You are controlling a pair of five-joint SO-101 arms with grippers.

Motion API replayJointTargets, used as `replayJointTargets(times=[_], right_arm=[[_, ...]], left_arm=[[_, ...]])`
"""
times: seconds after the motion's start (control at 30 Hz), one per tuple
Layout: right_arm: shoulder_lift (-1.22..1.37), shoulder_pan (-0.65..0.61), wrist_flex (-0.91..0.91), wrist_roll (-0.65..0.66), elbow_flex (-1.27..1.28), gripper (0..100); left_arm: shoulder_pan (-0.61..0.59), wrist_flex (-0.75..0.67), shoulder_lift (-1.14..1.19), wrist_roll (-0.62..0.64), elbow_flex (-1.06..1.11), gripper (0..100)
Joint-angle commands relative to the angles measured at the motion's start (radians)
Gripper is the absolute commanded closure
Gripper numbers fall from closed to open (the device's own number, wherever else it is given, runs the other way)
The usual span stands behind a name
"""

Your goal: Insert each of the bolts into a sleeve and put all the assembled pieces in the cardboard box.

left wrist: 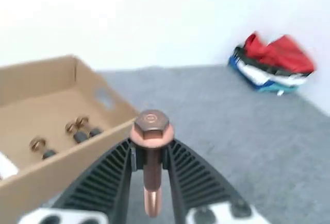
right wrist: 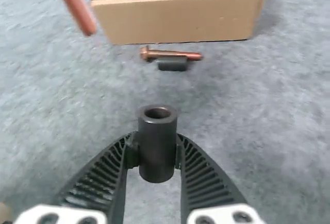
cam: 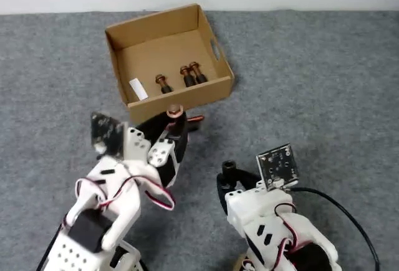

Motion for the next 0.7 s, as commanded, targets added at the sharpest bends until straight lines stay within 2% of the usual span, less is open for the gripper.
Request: replayJointTargets(times=[0.0,0.33,0.67], right_arm=[[0.008,-0.038,-0.028,0.011,-0.005,99.0],[0.008,-0.116,-0.039,0.015,-0.006,99.0],[0.007,-0.125,-0.145,0.181,0.011,99.0]], left_arm=[[0.048,-0.032,-0.091,0.002,0.007,99],[0.157,-0.029,-0.219,0.008,0.079,99],[0.198,-0.029,-0.222,0.037,0.079,99]])
